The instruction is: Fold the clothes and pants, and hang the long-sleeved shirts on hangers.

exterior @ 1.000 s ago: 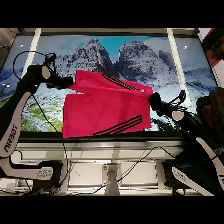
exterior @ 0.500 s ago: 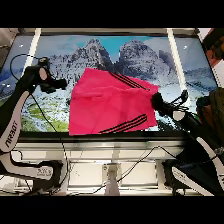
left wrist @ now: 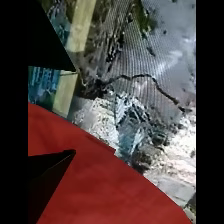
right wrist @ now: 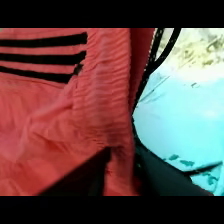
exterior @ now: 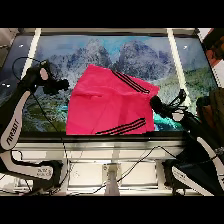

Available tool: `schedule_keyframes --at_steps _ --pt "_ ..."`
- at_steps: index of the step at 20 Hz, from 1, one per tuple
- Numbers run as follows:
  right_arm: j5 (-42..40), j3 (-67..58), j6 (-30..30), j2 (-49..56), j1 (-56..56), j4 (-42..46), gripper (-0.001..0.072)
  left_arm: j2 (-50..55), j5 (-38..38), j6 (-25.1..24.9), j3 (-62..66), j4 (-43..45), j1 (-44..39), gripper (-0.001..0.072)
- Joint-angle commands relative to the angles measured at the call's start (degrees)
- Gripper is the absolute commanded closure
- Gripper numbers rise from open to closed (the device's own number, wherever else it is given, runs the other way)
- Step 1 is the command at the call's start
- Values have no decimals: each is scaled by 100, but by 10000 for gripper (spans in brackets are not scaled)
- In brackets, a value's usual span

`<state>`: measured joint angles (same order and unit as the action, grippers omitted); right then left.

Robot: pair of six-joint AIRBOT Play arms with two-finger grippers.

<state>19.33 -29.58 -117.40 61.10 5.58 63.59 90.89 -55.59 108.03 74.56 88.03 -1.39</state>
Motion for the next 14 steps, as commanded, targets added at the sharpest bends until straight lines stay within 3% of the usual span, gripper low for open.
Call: schedule_keyframes --at_steps 1,3,5,9,12,14 --pt "125 -28 153 -2 -234 372 319 4 -109 17 0 -125 7 146" --pt "407 -31 157 -15 -459 376 320 -9 -184 -83 2 -485 13 146" --pt "1185 -94 341 -63 -791 411 321 -138 -321 -179 2 -485 20 149" --pt "3563 -761 2813 -59 -1862 356 320 -822 -452 -837 2 -413 308 158" --pt "5101 -1071 3921 31 -2568 87 320 -1222 -1248 -1797 2 -463 763 159" --pt "5506 -946 4494 116 -2820 22 320 -1281 -1794 -2282 0 -590 1110 173"
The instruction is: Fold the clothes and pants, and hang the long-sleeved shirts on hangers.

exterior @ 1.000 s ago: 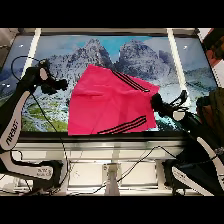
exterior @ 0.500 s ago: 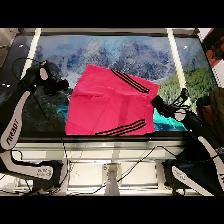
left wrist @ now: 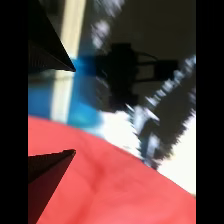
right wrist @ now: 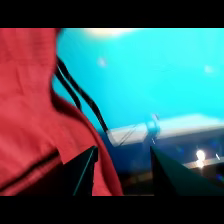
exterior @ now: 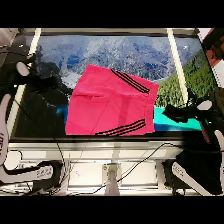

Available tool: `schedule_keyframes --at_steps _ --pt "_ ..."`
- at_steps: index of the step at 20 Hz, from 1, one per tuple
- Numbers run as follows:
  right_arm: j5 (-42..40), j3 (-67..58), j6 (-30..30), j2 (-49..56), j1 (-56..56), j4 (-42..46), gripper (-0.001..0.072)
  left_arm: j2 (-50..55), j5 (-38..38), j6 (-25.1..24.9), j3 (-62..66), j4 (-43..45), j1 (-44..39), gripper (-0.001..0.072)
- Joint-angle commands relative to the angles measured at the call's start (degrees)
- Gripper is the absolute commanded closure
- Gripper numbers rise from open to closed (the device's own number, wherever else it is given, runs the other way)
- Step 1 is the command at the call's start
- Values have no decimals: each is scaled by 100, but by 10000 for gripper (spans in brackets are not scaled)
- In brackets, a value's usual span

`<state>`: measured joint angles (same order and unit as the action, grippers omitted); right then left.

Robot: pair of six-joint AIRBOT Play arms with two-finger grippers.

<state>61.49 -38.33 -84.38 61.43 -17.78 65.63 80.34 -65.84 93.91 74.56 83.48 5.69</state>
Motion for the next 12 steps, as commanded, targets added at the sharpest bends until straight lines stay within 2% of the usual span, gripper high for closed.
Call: schedule_keyframes --at_steps 1,4,6,8,12 --pt "1231 68 1360 83 -549 -352 320 -221 -1008 -1082 -9 -334 603 173" --pt "1095 546 1825 66 -577 -1274 320 -262 -1296 -1349 -149 -1239 1115 173" --pt "951 903 1923 63 -573 -1746 321 -479 -1189 -1373 -446 -1585 1292 173" --pt "813 1261 2118 2 -573 -2127 320 -894 -957 -1467 -984 -1628 1349 173" --pt "361 1709 2122 -529 -575 -2295 322 -2004 -219 -1604 -2461 -1628 1368 173"
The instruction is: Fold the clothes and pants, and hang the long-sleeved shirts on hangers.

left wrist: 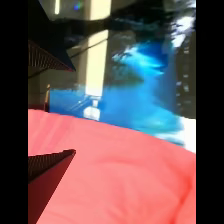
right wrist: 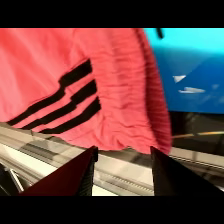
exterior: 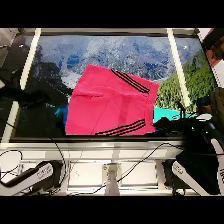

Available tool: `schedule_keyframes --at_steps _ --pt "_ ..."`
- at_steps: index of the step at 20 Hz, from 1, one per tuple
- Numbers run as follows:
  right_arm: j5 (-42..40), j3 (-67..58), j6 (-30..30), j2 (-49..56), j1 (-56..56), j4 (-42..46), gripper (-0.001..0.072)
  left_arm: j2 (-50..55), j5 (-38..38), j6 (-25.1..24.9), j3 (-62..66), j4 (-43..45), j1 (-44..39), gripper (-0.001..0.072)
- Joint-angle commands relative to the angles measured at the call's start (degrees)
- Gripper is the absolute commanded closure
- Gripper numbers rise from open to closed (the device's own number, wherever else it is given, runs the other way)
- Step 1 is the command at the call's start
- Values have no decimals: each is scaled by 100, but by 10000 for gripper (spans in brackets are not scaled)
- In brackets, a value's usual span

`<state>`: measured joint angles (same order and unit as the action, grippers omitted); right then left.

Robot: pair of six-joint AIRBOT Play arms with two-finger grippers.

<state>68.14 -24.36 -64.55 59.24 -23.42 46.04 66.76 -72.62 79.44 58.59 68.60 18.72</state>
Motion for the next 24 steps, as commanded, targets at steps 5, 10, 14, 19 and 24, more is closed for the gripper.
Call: schedule_keyframes --at_steps 5,10,14,19,24 --pt "-603 363 -1226 -1794 -11 339 323 -1812 929 -13 -2367 -144 68 173" --pt "-629 1161 -2868 -3217 -9 796 322 -2612 1346 417 -3010 -188 68 173" --pt "-640 1971 -3781 -3746 -9 166 321 -2640 1550 415 -3016 -673 66 174" --pt "-844 2380 -4256 -3777 -9 26 320 -2640 1705 413 -3014 -914 66 174" --pt "-1231 2546 -4256 -3777 -9 -42 320 -2640 1707 413 -3014 -914 66 174"
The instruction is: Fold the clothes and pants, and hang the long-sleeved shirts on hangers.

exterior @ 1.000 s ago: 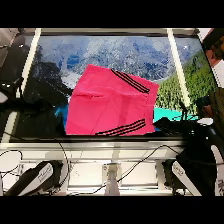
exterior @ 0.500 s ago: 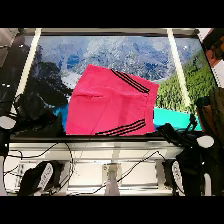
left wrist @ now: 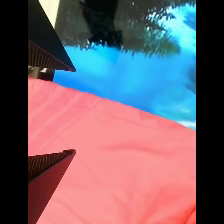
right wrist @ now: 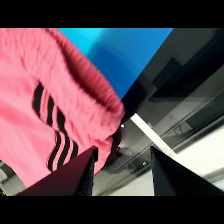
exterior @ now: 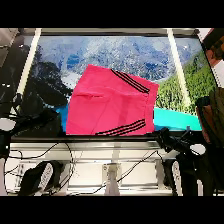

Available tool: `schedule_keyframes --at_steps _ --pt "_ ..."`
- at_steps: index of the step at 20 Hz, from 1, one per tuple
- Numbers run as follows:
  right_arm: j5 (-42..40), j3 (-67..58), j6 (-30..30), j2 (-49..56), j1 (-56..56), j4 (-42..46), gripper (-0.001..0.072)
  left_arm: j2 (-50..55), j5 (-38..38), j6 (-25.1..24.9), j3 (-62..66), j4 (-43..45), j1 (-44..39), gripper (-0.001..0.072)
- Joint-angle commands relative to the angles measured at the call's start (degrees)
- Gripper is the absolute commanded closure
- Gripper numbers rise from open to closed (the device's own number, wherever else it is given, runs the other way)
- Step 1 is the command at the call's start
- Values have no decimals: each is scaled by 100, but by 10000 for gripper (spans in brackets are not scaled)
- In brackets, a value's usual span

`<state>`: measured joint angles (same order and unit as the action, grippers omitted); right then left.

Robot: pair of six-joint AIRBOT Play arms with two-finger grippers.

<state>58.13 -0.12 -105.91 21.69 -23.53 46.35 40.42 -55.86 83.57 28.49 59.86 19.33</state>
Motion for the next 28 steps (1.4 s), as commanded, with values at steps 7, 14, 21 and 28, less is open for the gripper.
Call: schedule_keyframes --at_steps 7,14,21,28 --pt "-699 251 -85 -22 2 -402 155 -7 33 0 -4 -39 4 174" --pt "-868 251 -11 -20 378 -415 124 -7 31 2 -4 -39 4 173" --pt "-2070 249 -149 553 1526 -409 160 -7 24 0 -4 -142 4 174" --pt "-2907 232 -118 1169 1727 -730 401 -7 20 0 -7 -162 4 174"
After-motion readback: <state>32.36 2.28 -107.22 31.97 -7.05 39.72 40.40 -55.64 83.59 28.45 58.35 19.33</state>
